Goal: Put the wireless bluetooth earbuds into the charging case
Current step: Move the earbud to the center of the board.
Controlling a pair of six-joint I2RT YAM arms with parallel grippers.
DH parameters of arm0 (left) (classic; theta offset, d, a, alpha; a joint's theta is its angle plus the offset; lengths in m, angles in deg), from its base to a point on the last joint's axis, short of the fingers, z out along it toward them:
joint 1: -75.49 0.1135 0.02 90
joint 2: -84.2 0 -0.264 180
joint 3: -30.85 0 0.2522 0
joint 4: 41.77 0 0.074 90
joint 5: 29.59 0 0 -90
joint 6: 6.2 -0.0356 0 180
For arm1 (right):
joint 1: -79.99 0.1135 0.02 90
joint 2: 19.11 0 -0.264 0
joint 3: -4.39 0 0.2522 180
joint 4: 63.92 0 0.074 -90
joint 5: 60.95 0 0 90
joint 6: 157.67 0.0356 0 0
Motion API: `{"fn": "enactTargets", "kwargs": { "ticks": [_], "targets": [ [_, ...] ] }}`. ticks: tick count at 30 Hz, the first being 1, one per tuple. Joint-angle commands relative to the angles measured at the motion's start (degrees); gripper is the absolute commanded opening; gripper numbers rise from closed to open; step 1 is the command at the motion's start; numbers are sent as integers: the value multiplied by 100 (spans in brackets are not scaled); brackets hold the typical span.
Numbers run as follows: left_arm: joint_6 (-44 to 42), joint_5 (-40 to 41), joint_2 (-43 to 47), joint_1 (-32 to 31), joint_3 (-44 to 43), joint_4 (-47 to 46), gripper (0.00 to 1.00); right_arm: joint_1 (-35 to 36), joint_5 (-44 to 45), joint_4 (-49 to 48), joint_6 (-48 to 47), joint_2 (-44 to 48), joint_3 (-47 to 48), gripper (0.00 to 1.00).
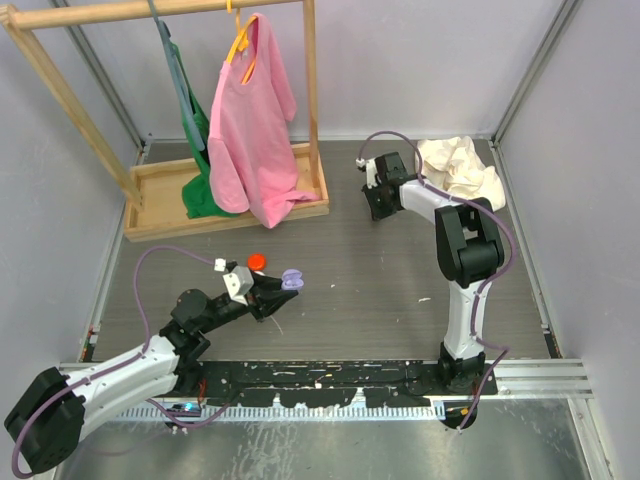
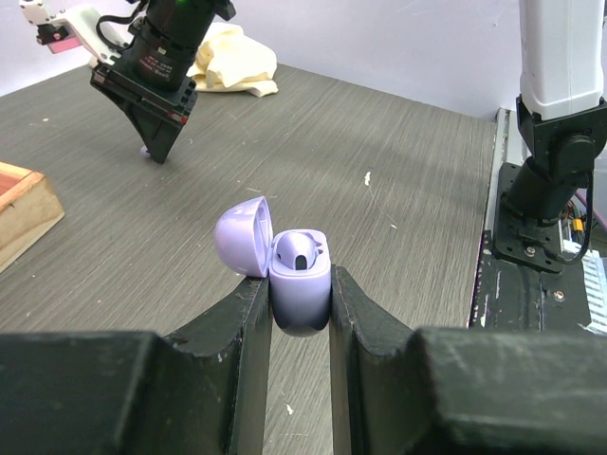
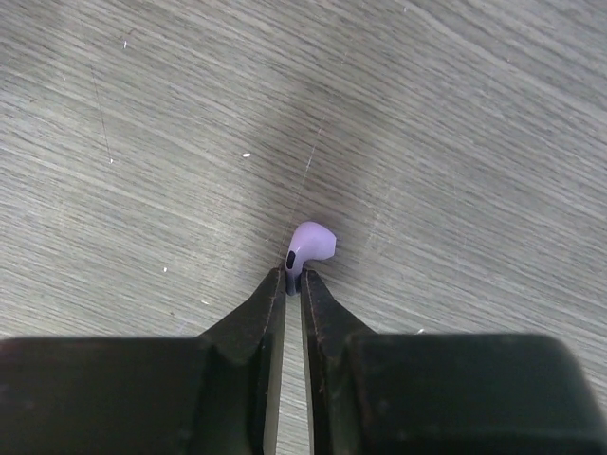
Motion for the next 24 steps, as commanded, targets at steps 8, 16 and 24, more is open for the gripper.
{"fn": "enactTargets", "kwargs": {
  "ticks": [8,16,24],
  "targets": [
    [-67,-3,199,-8,-232,-245,0,214,191,457,513,539,-460,13],
    [-96,47,214,-10,-225,-215,0,674,143,919,1022,1159,-1238,15],
    [-90,44,296,-8,-215,-187,0,1190,58,1235,1548,1967,-2077,15]
  ]
}}
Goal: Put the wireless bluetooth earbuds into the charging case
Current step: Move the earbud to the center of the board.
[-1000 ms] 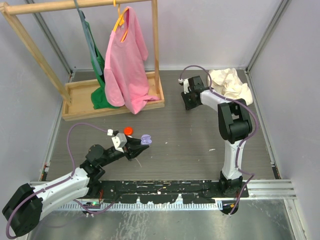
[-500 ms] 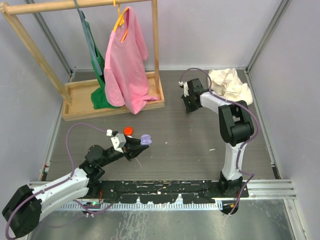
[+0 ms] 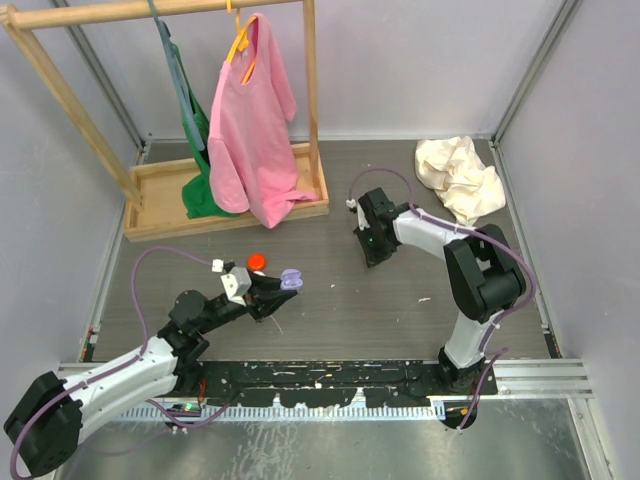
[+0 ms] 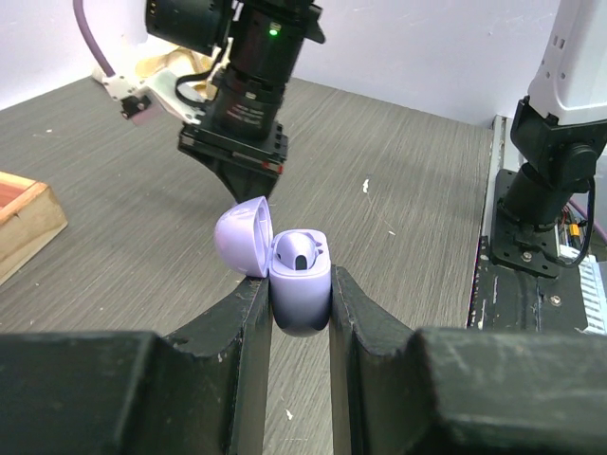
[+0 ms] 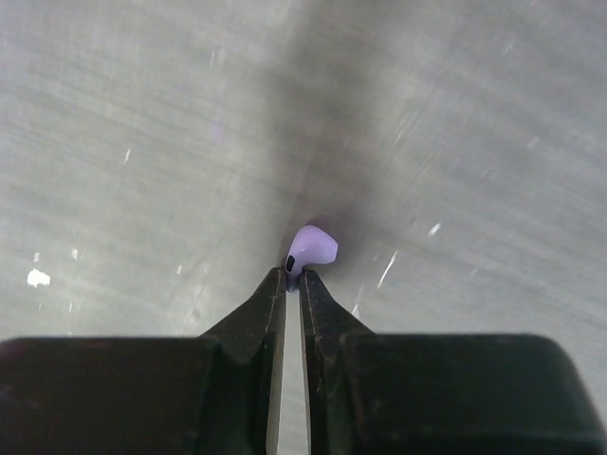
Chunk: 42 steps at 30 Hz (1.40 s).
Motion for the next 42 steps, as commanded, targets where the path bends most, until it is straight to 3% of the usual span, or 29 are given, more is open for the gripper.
{"fn": "enactTargets", "kwargs": {
  "ticks": [1,16,26,42],
  "targets": [
    [-98,62,119,-6,-213,-265,0,292,-87,424,490,565,-379,15],
    [-105,55,81,-8,-223,-267,0,1000,-65,575,1090,1104,-1058,22],
    [-105,55,146,-5,-212,-246,0,1153,409,744,1222,1149,-624,43],
    [-96,59,165,-5,-213,-244,0,1180,1208,697,2091,1343,-532,47]
  ]
}}
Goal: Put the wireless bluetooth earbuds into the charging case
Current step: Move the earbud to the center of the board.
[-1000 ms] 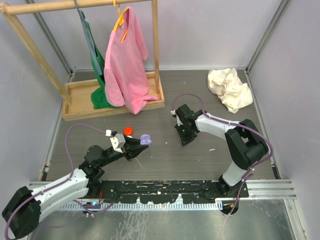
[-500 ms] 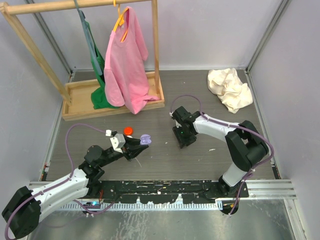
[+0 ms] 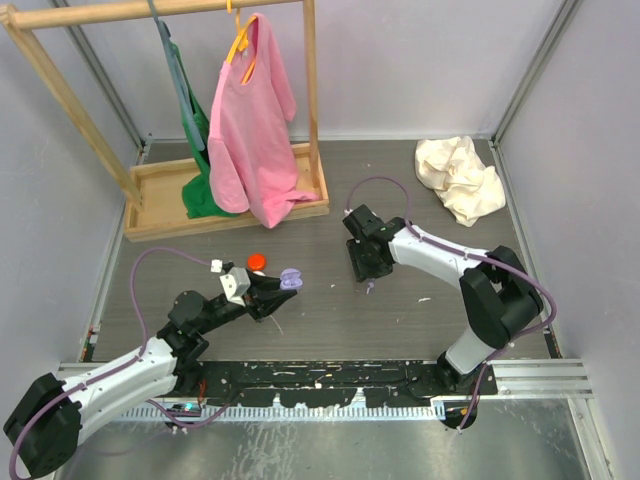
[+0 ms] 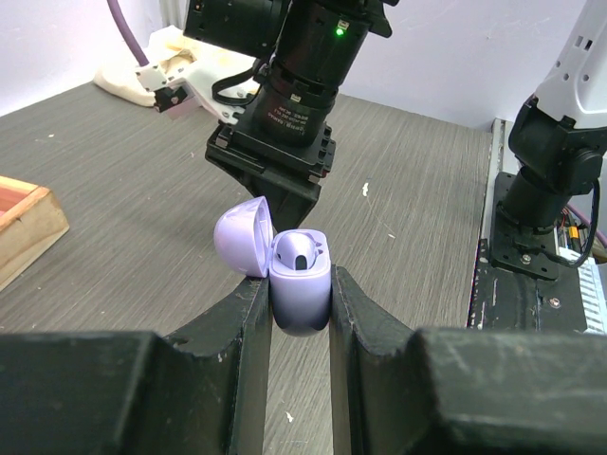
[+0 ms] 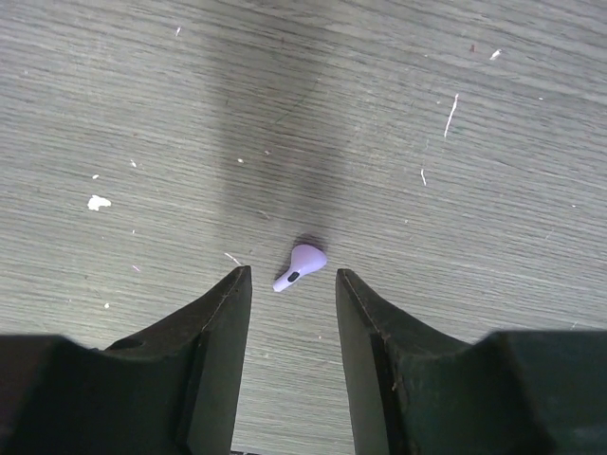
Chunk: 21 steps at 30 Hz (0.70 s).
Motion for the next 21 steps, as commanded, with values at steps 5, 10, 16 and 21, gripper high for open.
{"fn": "enactTargets", "kwargs": {
  "ticks": [5,10,16,21],
  "targets": [
    [-87,50,75,-10,-213,-258,1,23,162,-253,429,184,-180,47],
    [-87,42,66,-4,-219,-264,0,21,236,-377,617,10,-237,47],
    [-76,33,92,-3,-217,-264,0,1,181,-536,739,-46,-364,46],
    [-69,26,97,-8,-213,-255,0,-8,274,-592,830,-143,-426,43]
  ]
}}
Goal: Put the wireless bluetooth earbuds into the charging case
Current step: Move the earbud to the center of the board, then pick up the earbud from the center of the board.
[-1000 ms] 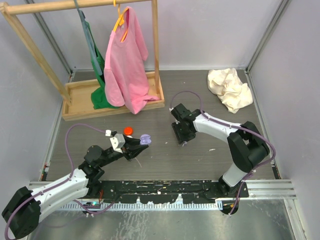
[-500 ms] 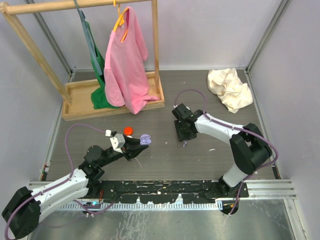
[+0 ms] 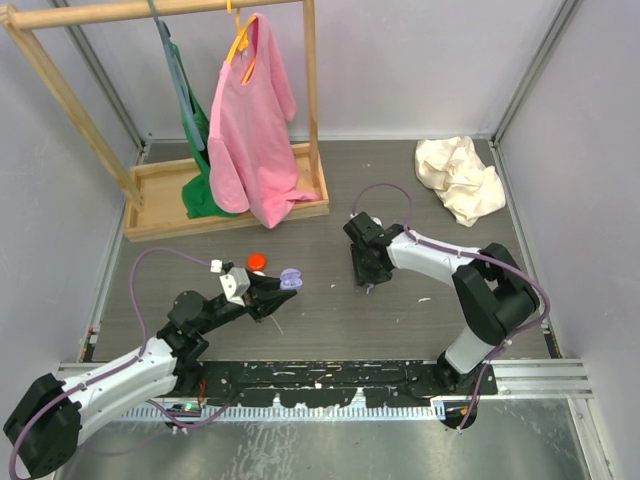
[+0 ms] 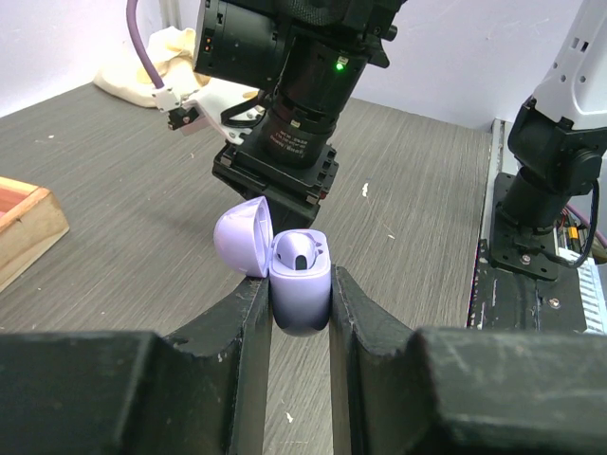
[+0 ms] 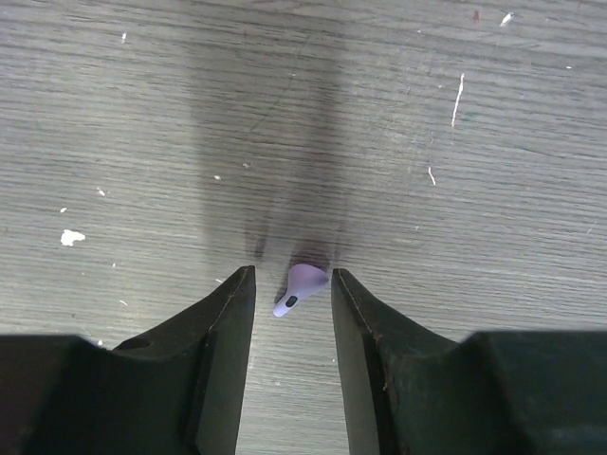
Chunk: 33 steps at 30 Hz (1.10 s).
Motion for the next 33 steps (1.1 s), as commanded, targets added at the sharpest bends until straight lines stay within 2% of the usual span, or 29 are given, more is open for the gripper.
{"fn": "enactTargets", "kwargs": {
  "ticks": [1,21,33],
  "targets": [
    [-72,26,90,-10,-213,-258,1,-10,158,-200,211,-54,-84,43],
    [-80,35,115,-8,-203,-246,0,-40,125,-378,126,105,-251,28],
    [-261,98,384,-9,-117,-179,0,291,346,-1094,-221,1346,-515,24]
  ]
}}
